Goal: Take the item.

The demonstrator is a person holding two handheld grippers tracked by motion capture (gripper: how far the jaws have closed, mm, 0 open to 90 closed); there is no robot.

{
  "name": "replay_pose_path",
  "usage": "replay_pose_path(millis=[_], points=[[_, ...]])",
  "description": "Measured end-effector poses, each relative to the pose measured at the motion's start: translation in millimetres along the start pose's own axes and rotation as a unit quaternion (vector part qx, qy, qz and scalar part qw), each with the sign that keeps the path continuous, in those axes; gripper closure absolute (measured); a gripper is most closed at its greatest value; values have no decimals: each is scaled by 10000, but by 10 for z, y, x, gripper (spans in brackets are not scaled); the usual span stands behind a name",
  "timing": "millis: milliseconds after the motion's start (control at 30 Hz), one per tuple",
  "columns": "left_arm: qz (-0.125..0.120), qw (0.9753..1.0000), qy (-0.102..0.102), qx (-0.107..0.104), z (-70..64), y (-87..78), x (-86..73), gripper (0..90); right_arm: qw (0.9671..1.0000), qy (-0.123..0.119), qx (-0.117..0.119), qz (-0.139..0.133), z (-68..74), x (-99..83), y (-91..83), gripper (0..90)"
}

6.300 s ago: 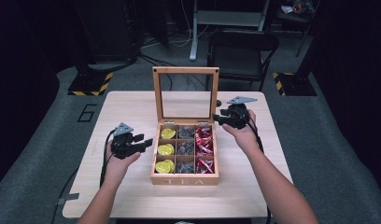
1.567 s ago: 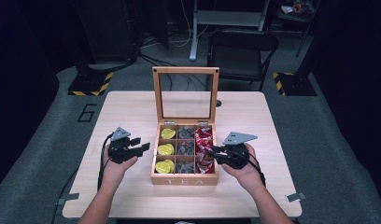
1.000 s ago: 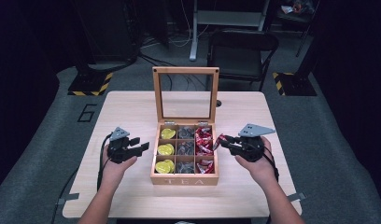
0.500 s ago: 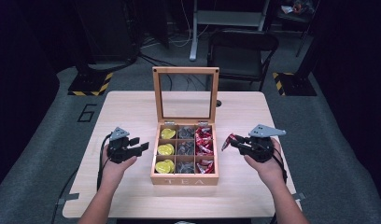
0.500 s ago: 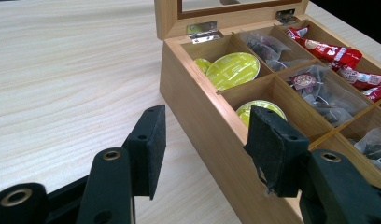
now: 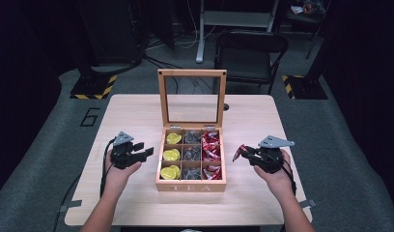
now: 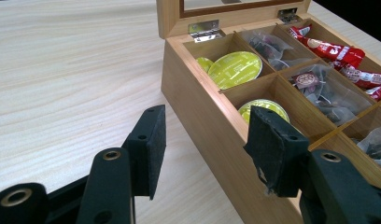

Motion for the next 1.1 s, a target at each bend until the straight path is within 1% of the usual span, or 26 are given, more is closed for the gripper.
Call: replay_pose_path(millis=[100,133,167,200,267,433,500,567,667,733,800,867,967,1067,1100], points=[[-36,10000,-11,25,0,8,1,473,10000,62,-61,25,-41,-55,20,740],[3,10000,1,-1,0,3,-2,474,9999,92,-82,40,-57,-74,28,740],[3,10000,1,-1,0,3,-2,473,9999,92,-82,40,-57,-74,28,740],[2,10000,0,2,-1,5,-4,473,9998,118,-115,63,-93,-115,47,740],[10,10000,-2,-4,-2,6,-6,473,9997,139,-156,86,-123,-150,62,739],[0,10000,-12,-2,3,4,-4,473,9993,255,-209,186,-185,-247,98,739],[7,10000,-8,-6,4,2,-5,473,9993,245,-214,201,-197,-263,103,738],[2,10000,-5,-4,2,3,-5,473,9989,302,-246,255,-220,-305,116,737],[-2,10000,3,-4,0,4,-4,473,9989,324,-227,259,-246,-330,133,735],[13,10000,-18,-14,-3,1,-7,473,9986,420,-210,249,-256,-343,145,735],[13,10000,-19,-12,-3,2,-7,473,9986,421,-195,269,-263,-354,148,734],[0,10000,2,-2,0,5,-5,473,9981,507,-186,305,-278,-385,166,733],[10,10000,0,-6,-1,5,-6,473,9980,485,-200,340,-298,-401,177,733],[-1,10000,-2,-1,1,6,-5,473,9974,557,-219,392,-317,-435,192,732],[-1,10000,-2,-1,1,6,-5,473,9974,547,-236,405,-330,-445,196,732]])
Point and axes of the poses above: each handheld gripper's, and its own axes: y roughly forward along the jaws, x roughly out of its top, z roughly to its left, the point moved 7 cm from there along y, roughly forward along the jaws, and after that the axes turned 7 degrees about x, right-handed, at the moved point
